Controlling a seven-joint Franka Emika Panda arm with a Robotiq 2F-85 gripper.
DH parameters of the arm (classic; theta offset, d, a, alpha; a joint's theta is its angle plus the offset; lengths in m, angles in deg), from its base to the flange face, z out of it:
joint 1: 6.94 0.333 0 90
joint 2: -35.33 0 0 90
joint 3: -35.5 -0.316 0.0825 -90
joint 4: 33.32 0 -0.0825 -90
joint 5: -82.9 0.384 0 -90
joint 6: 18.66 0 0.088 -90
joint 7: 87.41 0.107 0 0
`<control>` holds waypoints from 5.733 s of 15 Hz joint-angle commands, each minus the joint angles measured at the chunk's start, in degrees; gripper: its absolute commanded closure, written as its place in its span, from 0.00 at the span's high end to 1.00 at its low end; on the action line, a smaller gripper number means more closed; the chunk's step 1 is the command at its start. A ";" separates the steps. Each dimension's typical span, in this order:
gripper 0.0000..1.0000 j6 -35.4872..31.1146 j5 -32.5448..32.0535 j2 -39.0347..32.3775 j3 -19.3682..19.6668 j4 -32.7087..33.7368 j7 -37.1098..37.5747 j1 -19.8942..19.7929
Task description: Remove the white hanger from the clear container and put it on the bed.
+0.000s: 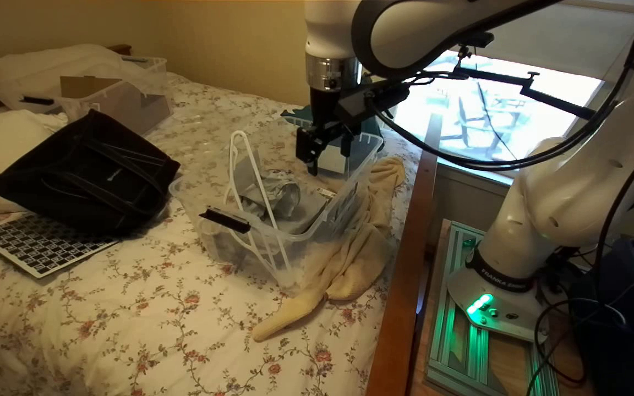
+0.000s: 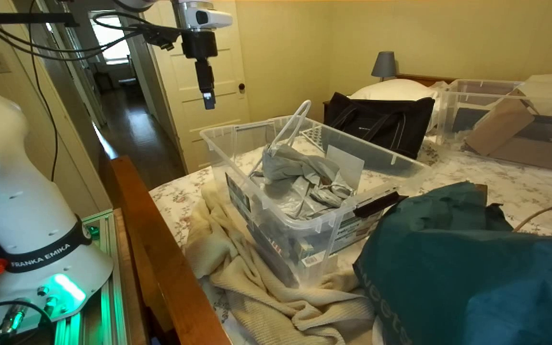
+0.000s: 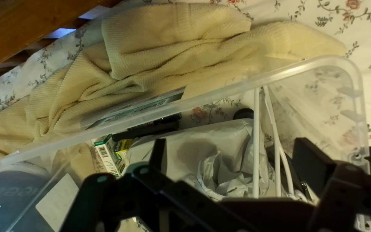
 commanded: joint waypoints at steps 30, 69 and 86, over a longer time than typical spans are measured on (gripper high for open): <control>0.70 -23.06 -27.87 -28.20 4.84 14.56 35.89 5.42; 0.01 -10.11 -27.62 -39.68 13.18 27.29 36.18 9.87; 0.01 -15.86 -8.60 -27.21 15.19 16.97 34.84 2.38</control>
